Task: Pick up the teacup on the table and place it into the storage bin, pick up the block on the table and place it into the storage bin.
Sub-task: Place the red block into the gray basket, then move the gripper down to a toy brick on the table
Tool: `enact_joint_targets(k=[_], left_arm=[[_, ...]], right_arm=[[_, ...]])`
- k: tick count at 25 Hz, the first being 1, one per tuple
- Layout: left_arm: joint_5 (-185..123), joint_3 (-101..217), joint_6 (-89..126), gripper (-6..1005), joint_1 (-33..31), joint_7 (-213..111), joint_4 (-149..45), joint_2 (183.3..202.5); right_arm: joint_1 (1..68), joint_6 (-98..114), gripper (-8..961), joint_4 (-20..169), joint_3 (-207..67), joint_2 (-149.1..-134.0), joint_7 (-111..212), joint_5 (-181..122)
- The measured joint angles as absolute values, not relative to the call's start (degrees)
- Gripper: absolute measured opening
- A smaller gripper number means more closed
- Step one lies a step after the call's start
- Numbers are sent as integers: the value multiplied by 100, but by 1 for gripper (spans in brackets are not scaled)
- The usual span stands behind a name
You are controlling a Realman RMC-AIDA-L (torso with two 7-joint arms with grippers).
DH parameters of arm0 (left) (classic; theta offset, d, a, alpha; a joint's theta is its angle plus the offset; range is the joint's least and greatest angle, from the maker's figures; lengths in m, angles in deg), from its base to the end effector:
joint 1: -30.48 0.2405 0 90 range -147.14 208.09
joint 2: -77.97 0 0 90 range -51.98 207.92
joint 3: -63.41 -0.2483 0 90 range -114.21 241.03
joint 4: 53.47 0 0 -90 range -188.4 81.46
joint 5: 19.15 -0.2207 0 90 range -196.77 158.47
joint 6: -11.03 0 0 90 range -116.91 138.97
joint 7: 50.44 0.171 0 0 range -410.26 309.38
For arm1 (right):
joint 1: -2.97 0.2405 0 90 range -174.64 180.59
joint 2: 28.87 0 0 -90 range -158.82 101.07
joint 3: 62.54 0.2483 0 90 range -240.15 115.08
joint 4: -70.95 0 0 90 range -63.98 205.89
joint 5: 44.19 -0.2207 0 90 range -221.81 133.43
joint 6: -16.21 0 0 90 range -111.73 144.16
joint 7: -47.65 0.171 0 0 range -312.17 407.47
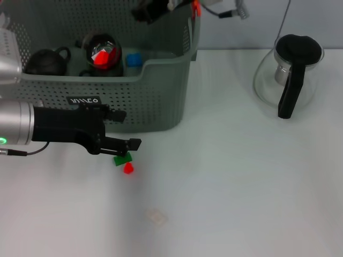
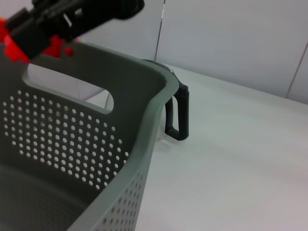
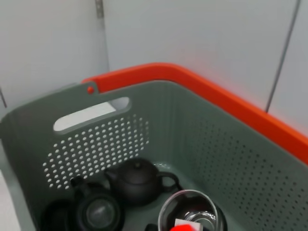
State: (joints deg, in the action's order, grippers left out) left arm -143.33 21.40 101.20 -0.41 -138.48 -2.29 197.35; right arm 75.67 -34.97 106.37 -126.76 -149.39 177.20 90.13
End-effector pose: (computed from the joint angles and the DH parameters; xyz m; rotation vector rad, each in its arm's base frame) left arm -0.2476 0.3574 0.0038 -2.7861 -0.5682 -0.3989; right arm 0.0027 0.4937 -0.0799 -2.6142 0.5034 0.1699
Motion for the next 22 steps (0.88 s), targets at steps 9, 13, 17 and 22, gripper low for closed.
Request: enact_joint_targets(k=[9, 13, 17, 22], left_arm=[[-14333, 2288, 10119, 866, -6, -13839, -238, 19742], [-14333, 2290, 10128, 865, 43, -13828, -226, 19718], [-14366, 2290, 10200, 865, 92, -13820, -198, 19696], [-14412, 2289, 10443, 864, 102, -13700, -182, 19665]], right_arm=[[7398, -3560, 290, 10945, -12935, -14928, 17715, 8751], [6971, -3668, 350, 11645, -13051, -14931, 17605, 8252], [6223, -4225, 506, 12522, -13197, -14914, 17049, 7222], [5051, -5348, 794, 13299, -13177, -14897, 15947, 5919]])
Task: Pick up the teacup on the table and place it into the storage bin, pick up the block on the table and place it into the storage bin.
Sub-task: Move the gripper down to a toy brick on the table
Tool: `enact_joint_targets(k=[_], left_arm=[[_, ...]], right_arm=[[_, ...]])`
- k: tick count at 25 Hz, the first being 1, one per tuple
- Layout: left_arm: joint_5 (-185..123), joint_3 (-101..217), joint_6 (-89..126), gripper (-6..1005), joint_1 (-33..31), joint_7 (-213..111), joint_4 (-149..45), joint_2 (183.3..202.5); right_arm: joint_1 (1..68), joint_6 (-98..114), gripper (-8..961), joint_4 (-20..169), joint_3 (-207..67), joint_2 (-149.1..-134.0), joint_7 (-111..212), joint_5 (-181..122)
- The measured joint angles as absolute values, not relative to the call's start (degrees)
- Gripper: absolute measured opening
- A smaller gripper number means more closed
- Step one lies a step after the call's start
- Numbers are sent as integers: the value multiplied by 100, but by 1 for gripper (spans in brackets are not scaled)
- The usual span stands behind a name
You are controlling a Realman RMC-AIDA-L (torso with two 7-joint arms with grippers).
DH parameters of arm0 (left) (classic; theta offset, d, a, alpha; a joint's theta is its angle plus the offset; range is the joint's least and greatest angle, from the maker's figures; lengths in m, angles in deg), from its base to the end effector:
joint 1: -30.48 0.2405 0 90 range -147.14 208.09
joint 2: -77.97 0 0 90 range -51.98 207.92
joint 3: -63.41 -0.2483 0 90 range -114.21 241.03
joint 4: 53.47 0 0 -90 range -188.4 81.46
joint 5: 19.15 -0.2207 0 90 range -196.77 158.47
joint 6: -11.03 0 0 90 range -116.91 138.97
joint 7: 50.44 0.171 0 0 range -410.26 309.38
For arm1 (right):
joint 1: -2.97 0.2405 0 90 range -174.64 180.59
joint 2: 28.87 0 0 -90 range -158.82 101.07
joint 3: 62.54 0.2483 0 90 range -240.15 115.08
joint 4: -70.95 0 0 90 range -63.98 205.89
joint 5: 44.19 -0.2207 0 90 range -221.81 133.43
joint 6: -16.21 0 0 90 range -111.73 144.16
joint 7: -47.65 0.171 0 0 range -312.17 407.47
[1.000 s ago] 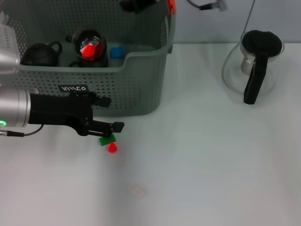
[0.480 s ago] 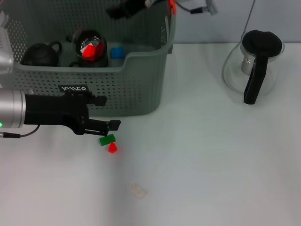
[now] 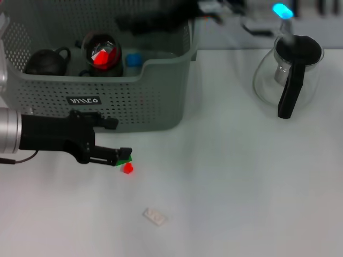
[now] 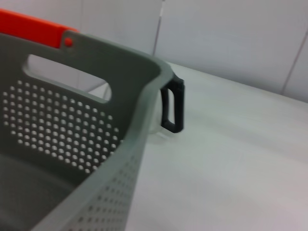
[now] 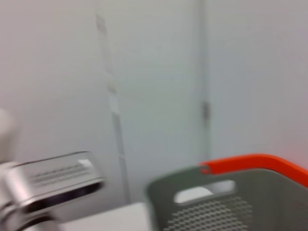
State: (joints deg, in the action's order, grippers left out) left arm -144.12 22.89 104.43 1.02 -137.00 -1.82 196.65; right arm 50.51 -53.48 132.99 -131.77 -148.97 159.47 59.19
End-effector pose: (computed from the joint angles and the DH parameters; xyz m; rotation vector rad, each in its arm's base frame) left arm -0.2576 0.3456 0.0117 -2.8063 -0.5656 -0.3950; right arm 0.0196 0.4219 -0.0220 -2.7917 0.2995 0.7048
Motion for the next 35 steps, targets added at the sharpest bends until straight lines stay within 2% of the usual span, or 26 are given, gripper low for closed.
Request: enact_joint_targets(k=[1, 4, 12, 17, 21, 25, 35], left_arm=[[-14434, 2285, 10508, 864, 102, -13654, -175, 19663], [-14573, 2241, 10757, 864, 102, -13490, -136, 19663], [-14979, 1455, 11073, 863, -30, -13061, -49, 19745], [-15413, 635, 10745, 860, -201, -13082, 154, 19942], [-15803, -7, 10395, 860, -256, -13098, 431, 20155], [-16020, -462, 10213, 859, -260, -13111, 628, 20216], [-16486, -1735, 10116, 859, -250, -13295, 1482, 20227]], right_arm=[[4551, -5786, 828, 13397, -13130, -14890, 15421, 5380], [4178, -6198, 930, 13407, -13110, -14882, 15049, 5128], [3281, -6867, 934, 13159, -13048, -14873, 14951, 6020], [3274, -7070, 932, 12690, -13003, -14766, 14990, 6140], [3421, -7036, 930, 12421, -12949, -14758, 14993, 6309], [3551, -6997, 925, 12218, -12854, -14790, 14993, 6431], [3615, -6948, 924, 12000, -12719, -14842, 14991, 6439]])
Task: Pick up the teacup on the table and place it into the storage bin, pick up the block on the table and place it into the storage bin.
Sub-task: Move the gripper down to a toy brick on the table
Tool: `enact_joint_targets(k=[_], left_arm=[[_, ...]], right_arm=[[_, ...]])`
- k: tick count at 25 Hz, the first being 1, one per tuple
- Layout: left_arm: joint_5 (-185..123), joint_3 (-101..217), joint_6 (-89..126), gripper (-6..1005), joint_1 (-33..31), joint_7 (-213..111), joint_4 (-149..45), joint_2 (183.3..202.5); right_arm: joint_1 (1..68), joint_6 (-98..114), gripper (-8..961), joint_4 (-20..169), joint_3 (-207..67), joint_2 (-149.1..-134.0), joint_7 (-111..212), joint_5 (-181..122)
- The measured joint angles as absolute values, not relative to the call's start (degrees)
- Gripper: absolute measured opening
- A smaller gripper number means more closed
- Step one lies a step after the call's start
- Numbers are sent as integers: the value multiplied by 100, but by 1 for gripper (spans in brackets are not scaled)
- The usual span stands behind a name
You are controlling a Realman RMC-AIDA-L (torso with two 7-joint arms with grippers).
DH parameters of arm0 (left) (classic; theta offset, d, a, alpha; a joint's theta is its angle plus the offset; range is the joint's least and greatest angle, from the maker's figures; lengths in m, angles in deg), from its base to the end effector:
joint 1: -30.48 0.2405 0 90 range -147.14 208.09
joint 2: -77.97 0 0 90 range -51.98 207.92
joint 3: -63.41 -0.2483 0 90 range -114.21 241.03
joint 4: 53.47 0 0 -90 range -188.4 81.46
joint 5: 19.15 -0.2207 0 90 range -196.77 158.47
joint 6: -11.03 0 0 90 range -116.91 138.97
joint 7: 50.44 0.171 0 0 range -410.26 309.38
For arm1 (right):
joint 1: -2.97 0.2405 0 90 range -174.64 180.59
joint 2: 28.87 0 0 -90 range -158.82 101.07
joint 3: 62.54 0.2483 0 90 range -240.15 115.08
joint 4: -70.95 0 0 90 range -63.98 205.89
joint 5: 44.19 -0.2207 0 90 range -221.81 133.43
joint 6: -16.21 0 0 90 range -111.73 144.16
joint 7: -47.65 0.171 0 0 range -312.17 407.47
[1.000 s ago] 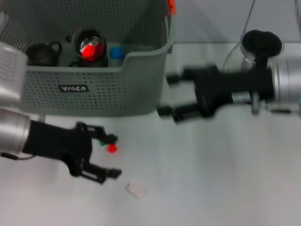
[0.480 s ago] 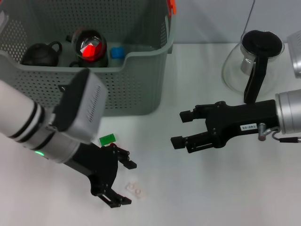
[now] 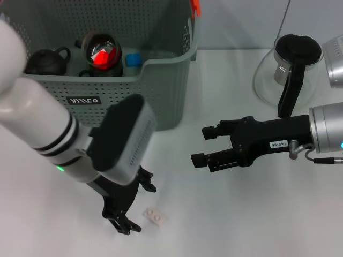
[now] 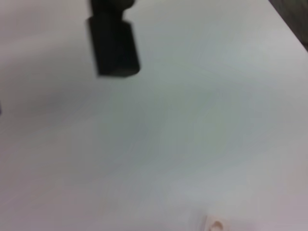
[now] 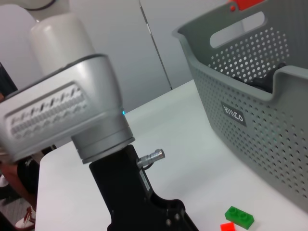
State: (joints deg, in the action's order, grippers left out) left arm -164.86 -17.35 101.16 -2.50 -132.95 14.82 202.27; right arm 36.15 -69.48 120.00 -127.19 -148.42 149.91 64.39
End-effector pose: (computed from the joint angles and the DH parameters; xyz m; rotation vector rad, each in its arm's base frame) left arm -0.1958 0.3248 -0.0776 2.9748 -0.4796 -0.5512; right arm 0.1792 0.3519 -0.0523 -2.9743 0.7180 0.5250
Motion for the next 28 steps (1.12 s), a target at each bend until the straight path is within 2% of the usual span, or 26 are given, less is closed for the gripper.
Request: enact_joint_targets(k=[8, 14, 26, 28], left_arm=[[-16902, -2902, 10074, 859, -408, -13604, 1973, 20249], [-16959, -3387, 9923, 860, -698, -13779, 1741, 20247], [-17173, -3941, 9764, 860, -877, -14101, 1634, 20253], [-17179, -3950, 9763, 811, -878, -14119, 1632, 20251]], right_arm=[[3623, -6876, 923, 11899, -12668, -14855, 14979, 6422], [3632, -6746, 923, 11874, -12639, -14858, 14904, 6442], [3682, -6662, 923, 11859, -12642, -14884, 14758, 6407], [3682, -6658, 924, 11854, -12638, -14884, 14758, 6403]])
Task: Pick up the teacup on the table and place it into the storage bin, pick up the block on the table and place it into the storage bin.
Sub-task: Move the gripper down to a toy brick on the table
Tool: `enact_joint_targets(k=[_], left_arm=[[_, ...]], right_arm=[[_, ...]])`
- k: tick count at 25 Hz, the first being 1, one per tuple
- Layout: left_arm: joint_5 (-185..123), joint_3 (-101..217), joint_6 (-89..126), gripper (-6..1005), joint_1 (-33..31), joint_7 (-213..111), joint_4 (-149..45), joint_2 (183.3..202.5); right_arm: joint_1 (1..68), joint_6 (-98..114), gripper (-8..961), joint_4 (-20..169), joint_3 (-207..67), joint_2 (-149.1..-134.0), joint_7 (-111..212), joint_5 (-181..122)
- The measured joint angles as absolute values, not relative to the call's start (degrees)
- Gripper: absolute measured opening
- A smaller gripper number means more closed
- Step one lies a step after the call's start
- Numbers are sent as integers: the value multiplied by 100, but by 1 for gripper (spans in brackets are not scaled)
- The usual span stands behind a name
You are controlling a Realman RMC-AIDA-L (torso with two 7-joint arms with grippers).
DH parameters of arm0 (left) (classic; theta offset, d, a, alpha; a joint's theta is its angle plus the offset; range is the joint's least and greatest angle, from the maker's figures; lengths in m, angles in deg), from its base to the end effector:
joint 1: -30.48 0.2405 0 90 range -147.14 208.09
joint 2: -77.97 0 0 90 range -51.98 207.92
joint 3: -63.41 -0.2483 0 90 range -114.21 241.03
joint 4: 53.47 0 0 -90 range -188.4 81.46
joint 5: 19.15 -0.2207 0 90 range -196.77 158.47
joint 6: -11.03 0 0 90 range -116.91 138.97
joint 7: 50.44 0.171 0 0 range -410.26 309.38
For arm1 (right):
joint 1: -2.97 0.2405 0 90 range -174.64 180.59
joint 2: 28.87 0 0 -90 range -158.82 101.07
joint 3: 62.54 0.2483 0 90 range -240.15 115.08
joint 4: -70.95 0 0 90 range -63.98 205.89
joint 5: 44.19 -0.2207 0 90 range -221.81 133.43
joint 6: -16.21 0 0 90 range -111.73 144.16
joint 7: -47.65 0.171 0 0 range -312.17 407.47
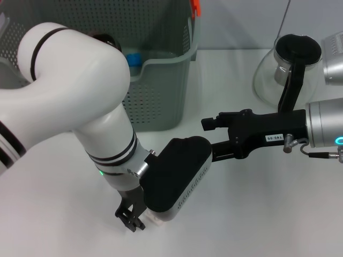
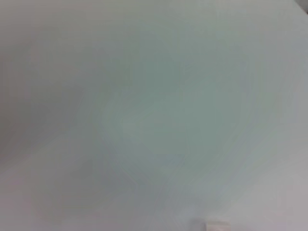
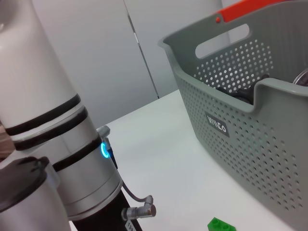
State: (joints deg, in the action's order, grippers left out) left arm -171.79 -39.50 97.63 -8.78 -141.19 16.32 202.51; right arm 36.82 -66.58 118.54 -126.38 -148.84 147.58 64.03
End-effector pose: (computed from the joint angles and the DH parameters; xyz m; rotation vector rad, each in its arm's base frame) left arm -0.1601 0.3150 -0.1194 2.7109 -0.8686 -0.9051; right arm 0.1794 0.3604 -0.0554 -2.9298 0.6867 0.5411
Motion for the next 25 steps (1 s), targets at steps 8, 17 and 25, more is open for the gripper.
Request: enact_joint_targets(k=[8, 17, 25], left_arm=[[-17176, -4066, 9761, 541, -884, -14152, 1647, 20257], [-17145, -4113, 9759, 494, -951, -14157, 1635, 20264], [-17132, -4177, 9729, 488, -1004, -14178, 1578, 20277]], right_arm=[[3685, -6598, 923, 11811, -12634, -14895, 14732, 6398], [3717, -6526, 923, 11671, -12636, -14905, 14510, 6361], [3757, -6391, 922, 11343, -12635, -14902, 14054, 6295]])
